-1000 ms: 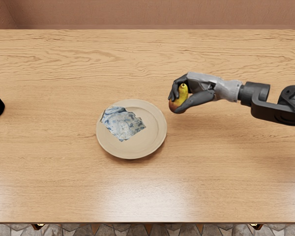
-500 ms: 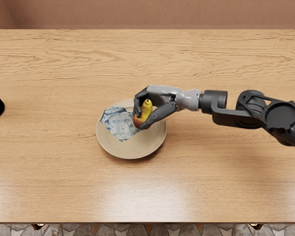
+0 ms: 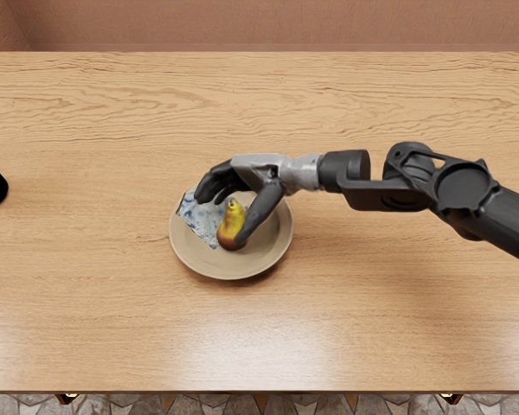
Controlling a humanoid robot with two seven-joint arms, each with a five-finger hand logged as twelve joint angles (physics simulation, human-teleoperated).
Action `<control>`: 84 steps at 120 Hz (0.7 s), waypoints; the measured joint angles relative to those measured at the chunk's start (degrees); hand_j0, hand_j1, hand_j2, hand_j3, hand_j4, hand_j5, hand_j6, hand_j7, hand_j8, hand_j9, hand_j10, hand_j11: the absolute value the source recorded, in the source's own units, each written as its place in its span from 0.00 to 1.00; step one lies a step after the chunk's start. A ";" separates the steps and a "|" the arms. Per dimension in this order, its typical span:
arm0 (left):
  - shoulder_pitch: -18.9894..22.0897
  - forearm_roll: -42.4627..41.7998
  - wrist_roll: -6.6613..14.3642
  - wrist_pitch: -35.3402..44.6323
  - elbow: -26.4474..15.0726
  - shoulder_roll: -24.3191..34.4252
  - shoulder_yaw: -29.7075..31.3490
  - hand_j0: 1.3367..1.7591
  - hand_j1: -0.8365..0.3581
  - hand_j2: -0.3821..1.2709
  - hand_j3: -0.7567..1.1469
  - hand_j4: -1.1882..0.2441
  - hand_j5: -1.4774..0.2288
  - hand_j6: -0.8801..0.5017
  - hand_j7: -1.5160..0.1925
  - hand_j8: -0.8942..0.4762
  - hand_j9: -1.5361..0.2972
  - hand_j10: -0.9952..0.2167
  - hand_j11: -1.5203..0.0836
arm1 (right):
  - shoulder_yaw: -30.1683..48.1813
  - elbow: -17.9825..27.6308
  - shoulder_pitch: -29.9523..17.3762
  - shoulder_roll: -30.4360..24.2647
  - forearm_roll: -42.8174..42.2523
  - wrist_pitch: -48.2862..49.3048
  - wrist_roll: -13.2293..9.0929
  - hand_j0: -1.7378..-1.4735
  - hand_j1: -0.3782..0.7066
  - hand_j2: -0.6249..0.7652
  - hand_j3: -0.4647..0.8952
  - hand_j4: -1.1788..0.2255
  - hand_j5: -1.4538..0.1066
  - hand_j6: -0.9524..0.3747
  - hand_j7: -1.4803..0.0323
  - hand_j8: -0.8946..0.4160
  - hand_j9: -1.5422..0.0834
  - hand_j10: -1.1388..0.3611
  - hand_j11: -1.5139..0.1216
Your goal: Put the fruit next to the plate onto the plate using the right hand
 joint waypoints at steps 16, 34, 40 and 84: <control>0.00 0.00 0.00 0.00 0.00 0.00 0.00 0.76 0.99 0.23 0.40 0.83 0.87 0.64 0.89 0.65 0.84 0.82 0.95 | 0.52 0.51 0.35 -0.68 0.94 0.00 -0.56 0.31 0.22 0.49 0.34 0.67 0.72 0.56 0.77 0.60 0.75 0.70 0.73; 0.00 0.00 0.00 0.00 0.00 0.00 -0.01 0.76 0.99 0.23 0.40 0.83 0.87 0.64 0.89 0.65 0.84 0.82 0.95 | 1.38 3.43 0.55 -6.18 2.05 0.00 -0.76 0.31 0.14 0.47 0.34 0.74 0.81 0.63 0.86 0.63 0.84 0.72 0.82; 0.00 0.00 0.00 0.00 0.00 0.00 -0.01 0.76 0.99 0.23 0.40 0.83 0.87 0.64 0.89 0.65 0.84 0.82 0.95 | 1.67 3.94 0.56 -8.10 2.57 0.00 -0.74 0.30 0.12 0.46 0.34 0.76 0.83 0.64 0.88 0.63 0.86 0.72 0.83; 0.00 0.02 0.00 -0.01 -0.17 0.00 -0.04 0.76 0.99 0.23 0.40 0.83 0.87 0.64 0.89 0.65 0.84 0.82 0.95 | 3.68 5.46 0.39 -23.76 7.45 0.00 -0.78 0.30 0.07 0.45 0.34 0.81 0.89 0.68 0.94 0.65 0.91 0.74 0.89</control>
